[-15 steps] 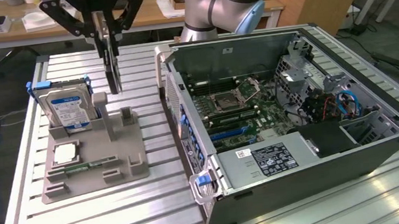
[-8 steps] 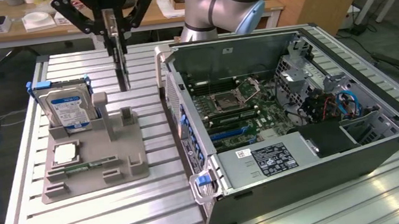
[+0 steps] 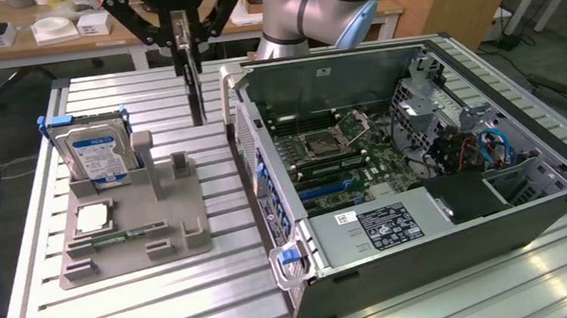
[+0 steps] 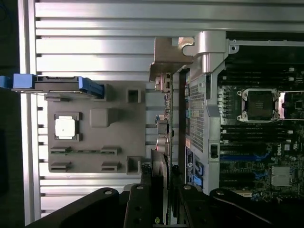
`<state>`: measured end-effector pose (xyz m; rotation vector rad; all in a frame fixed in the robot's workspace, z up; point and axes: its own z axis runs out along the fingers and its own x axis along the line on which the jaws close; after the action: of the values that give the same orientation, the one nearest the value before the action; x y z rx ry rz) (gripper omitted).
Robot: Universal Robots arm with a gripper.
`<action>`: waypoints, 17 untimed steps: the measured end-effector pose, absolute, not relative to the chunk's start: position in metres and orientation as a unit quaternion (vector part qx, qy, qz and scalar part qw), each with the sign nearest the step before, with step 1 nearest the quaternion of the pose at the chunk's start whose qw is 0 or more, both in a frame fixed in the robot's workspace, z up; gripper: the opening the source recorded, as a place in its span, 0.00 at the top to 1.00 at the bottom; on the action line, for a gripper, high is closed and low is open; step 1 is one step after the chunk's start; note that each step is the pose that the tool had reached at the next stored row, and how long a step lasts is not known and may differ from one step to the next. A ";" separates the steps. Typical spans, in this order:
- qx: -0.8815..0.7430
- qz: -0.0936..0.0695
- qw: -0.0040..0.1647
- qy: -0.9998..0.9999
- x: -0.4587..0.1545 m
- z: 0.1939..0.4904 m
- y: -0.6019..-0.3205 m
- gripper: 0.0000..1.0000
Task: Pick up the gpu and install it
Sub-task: 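Pick up the gpu and move the gpu toward the slot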
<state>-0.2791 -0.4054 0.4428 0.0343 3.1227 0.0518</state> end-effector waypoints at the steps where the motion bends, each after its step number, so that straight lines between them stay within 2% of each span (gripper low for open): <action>1: 0.011 0.017 0.009 1.000 -0.276 0.443 -0.406 0.74; 17: 0.011 0.017 0.008 1.000 -0.231 0.443 -0.407 0.74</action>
<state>-0.2305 -0.4069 0.4429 0.0351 3.1251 0.0519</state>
